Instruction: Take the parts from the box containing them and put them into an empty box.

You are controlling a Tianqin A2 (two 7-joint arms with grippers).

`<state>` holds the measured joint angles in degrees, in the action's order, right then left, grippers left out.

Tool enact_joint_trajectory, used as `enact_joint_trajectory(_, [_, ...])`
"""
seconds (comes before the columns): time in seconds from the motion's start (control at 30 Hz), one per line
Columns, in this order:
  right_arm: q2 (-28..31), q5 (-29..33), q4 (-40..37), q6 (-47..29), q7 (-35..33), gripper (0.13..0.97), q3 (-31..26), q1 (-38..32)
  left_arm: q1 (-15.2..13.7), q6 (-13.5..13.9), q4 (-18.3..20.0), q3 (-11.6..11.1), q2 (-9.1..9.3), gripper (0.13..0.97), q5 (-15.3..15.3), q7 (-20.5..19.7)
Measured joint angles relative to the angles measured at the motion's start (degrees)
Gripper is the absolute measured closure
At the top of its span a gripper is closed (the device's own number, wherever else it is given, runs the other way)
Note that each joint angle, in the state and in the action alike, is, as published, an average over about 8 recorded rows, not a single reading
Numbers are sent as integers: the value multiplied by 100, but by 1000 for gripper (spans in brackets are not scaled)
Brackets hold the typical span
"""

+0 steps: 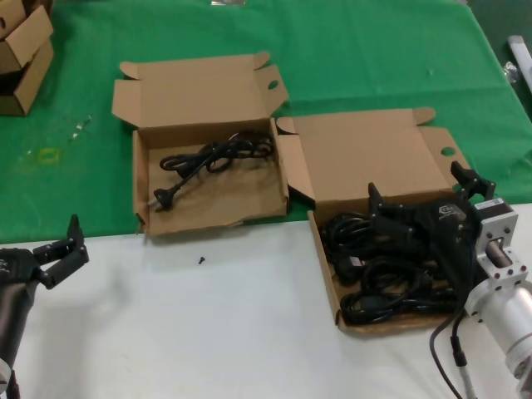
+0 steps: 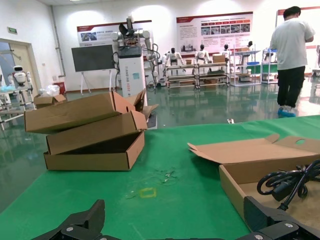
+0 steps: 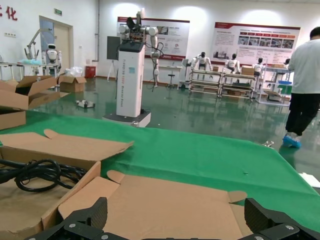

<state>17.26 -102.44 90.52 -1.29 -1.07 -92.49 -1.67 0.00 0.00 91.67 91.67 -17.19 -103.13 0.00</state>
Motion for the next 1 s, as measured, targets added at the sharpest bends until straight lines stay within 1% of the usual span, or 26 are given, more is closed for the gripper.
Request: enact_joint_trajectory(1.0, [0, 0, 0, 0, 0, 129, 0, 0, 0, 0, 0, 0, 0, 132, 0, 0])
